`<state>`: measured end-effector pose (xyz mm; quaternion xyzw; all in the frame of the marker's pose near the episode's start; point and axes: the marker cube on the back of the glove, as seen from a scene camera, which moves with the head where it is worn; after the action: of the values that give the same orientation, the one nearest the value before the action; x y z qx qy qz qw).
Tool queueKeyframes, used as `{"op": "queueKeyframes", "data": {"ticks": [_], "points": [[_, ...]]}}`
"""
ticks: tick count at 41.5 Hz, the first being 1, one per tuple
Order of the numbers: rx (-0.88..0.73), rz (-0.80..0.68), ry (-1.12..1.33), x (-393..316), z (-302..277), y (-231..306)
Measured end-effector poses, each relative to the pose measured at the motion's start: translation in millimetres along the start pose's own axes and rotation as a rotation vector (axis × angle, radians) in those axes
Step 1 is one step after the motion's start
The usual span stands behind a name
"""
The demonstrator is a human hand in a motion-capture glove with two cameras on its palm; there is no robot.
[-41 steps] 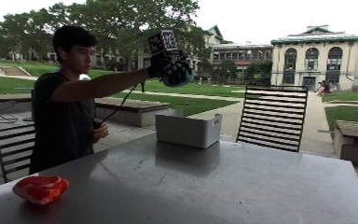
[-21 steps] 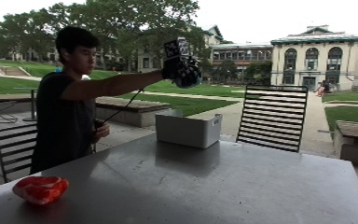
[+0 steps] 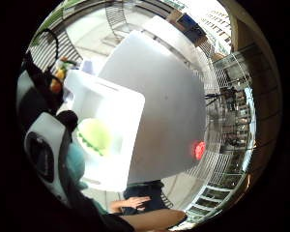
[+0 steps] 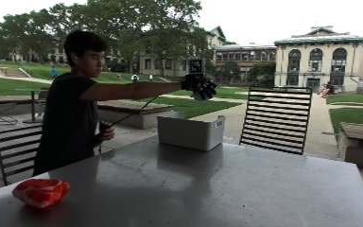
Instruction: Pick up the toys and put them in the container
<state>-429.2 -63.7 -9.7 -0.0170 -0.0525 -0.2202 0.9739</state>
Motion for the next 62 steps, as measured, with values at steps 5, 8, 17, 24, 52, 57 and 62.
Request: {"op": "queueKeyframes", "data": {"ticks": [5,8,17,24,52,57,62], "points": [[-0.159,-0.066,-0.068,3.0,14.3,3.4],[-0.152,-0.07,-0.089,7.3,17.5,2.6],[-0.042,-0.108,-0.034,43.7,5.9,6.5],[-0.042,-0.113,-0.005,96.1,-19.7,36.2],[-0.037,0.433,0.147,401.9,-60.7,238.4],[-0.056,0.524,0.199,476.3,-33.2,285.4],[-0.103,0.629,0.187,535.3,4.3,331.7]]}}
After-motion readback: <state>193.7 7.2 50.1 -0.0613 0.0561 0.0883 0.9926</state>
